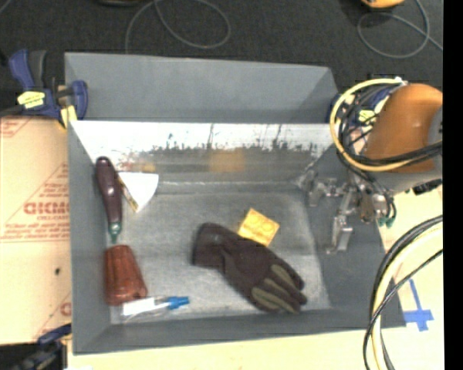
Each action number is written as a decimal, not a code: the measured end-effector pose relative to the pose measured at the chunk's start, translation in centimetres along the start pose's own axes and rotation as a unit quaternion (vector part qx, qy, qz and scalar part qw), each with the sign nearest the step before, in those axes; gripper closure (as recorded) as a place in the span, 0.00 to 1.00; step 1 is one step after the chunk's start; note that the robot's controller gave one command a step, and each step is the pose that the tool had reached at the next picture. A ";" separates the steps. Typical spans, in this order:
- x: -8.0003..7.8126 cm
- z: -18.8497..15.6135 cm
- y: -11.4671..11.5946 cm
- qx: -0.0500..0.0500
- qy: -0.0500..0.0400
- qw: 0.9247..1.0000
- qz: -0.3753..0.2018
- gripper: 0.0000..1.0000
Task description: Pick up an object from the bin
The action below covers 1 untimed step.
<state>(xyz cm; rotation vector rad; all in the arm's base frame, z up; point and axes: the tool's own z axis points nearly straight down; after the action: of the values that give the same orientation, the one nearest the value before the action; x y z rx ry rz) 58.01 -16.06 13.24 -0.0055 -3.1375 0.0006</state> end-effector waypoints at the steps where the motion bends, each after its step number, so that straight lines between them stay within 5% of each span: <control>1: -0.2 -0.5 0.0 0.001 -0.004 1.000 -0.002 0.00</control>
Offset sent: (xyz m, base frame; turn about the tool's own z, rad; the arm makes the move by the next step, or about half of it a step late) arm -0.0111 0.1039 -0.0455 -0.1644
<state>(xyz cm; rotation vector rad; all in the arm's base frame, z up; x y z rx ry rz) 58.20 -16.02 13.73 -0.0006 -3.1454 0.0032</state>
